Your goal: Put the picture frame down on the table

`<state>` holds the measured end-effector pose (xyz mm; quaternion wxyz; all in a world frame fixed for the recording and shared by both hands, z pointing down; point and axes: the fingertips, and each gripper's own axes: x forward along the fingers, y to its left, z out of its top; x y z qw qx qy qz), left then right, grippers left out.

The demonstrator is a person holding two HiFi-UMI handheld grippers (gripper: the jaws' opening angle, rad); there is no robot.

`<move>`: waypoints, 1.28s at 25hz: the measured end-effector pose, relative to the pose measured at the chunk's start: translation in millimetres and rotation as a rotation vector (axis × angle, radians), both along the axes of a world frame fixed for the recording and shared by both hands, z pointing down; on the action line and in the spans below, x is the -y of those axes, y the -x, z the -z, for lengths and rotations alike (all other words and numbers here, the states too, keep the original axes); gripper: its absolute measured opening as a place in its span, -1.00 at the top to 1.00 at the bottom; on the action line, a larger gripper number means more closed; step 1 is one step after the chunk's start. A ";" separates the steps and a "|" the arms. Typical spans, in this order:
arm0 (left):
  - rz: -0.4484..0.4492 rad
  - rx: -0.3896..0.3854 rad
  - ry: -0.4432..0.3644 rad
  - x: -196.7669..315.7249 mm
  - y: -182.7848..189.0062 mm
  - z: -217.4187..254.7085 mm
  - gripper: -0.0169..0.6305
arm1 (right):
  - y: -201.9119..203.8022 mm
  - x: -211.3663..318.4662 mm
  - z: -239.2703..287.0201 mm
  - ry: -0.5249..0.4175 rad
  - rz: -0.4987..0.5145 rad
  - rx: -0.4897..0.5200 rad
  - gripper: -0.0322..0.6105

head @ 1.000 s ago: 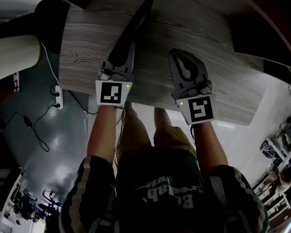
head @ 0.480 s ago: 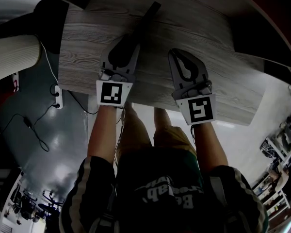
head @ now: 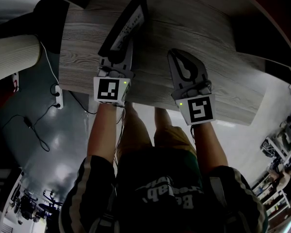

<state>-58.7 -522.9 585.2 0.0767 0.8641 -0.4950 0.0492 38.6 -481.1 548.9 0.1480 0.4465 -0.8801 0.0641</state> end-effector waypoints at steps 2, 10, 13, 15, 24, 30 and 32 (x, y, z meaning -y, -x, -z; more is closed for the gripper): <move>-0.001 -0.001 -0.005 1.7 1.5 1.1 0.85 | 0.3 0.0 0.2 0.000 0.000 0.001 0.77; -0.023 0.003 -0.005 -2.3 -5.5 0.4 0.85 | -1.3 1.3 -1.2 0.010 -0.008 0.003 0.77; -0.019 0.013 0.003 -1.0 -5.7 -1.9 0.85 | -1.8 0.6 -2.6 0.013 -0.006 0.001 0.77; -0.026 0.023 -0.005 -1.4 -7.1 -2.0 0.85 | -1.6 0.3 -2.1 0.009 -0.005 0.004 0.77; -0.041 0.026 -0.002 -2.7 -10.3 -2.8 0.82 | -1.3 -1.3 -0.7 -0.006 0.007 -0.006 0.77; -0.048 0.028 -0.003 -5.0 -11.2 -4.1 0.65 | -1.5 -3.7 -3.8 0.002 0.007 -0.006 0.77; -0.051 0.031 -0.005 -5.7 -11.2 -4.4 0.61 | -1.1 -4.0 -2.3 -0.003 0.008 -0.003 0.77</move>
